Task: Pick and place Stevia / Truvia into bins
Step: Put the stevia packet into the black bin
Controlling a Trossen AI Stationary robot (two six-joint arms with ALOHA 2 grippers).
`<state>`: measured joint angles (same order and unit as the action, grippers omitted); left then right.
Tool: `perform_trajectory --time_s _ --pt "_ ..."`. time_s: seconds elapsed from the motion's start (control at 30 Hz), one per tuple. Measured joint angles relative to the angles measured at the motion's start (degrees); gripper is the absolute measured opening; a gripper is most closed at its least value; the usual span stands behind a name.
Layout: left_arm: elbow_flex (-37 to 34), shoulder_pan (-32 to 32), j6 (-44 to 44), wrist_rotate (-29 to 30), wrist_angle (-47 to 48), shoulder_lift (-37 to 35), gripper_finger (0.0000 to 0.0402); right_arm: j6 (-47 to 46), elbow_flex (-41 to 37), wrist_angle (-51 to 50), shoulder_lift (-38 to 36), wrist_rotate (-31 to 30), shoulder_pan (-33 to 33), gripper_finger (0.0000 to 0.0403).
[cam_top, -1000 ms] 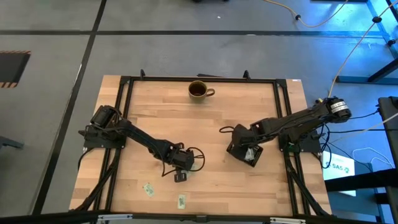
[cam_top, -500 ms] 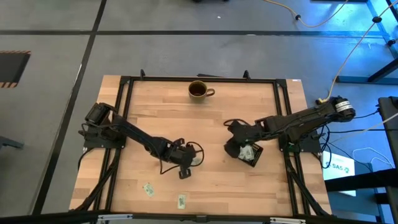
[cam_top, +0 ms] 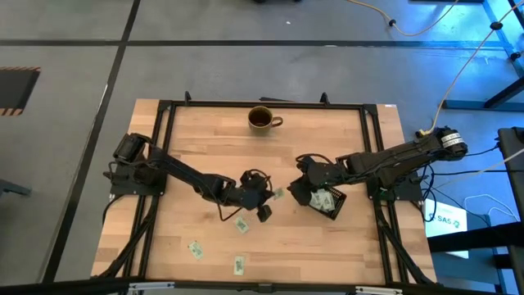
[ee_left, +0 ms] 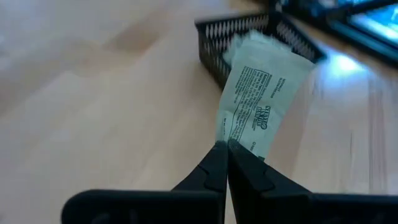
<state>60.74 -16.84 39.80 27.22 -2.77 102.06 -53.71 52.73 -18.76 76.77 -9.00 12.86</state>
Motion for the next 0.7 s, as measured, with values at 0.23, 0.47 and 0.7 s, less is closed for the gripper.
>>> perform_trajectory --time_s 0.23,0.47,0.7 --pt "5.77 2.1 -6.48 1.7 2.22 -0.02 0.0003 -0.02 0.0 1.54 0.0 -0.57 0.0 0.0131" --pt "9.78 3.57 -8.37 3.3 11.0 -0.11 0.0003 -0.04 0.0 1.36 0.0 -1.12 0.0 0.0131" --pt "9.78 3.35 -8.42 3.21 10.98 -0.11 0.0003 -0.03 0.0 1.25 0.0 -5.13 0.0 0.0131"
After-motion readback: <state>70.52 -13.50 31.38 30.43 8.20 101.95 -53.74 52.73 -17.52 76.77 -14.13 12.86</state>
